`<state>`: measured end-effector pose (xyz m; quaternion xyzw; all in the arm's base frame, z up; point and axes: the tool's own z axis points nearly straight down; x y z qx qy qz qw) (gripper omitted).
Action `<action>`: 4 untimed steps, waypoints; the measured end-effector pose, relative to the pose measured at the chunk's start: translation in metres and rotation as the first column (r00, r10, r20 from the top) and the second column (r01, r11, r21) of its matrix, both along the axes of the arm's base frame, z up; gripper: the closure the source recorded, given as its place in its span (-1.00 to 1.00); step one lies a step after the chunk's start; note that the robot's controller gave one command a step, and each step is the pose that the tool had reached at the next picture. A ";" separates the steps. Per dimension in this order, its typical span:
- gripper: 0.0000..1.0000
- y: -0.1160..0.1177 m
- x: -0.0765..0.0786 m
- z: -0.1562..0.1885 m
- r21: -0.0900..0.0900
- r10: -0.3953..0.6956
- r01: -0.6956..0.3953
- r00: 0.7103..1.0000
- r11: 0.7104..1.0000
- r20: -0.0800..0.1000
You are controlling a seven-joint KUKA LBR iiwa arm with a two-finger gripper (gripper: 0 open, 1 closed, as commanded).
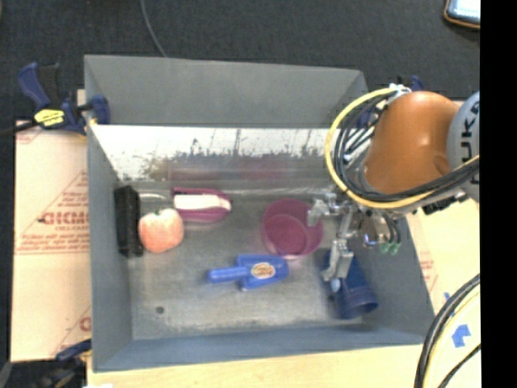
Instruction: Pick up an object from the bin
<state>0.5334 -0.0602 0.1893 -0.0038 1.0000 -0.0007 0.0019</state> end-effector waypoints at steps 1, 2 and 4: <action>-1.00 0.000 0.000 0.000 0.000 0.000 0.000 1.000 1.000 0.000; -1.00 0.005 0.001 0.091 0.000 0.013 -0.013 1.000 1.000 -0.001; -1.00 0.030 -0.003 0.010 -0.002 0.046 -0.046 0.999 0.999 -0.004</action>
Offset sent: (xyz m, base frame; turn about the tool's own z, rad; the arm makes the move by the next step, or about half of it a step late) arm 0.0018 0.0097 0.1534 -0.0251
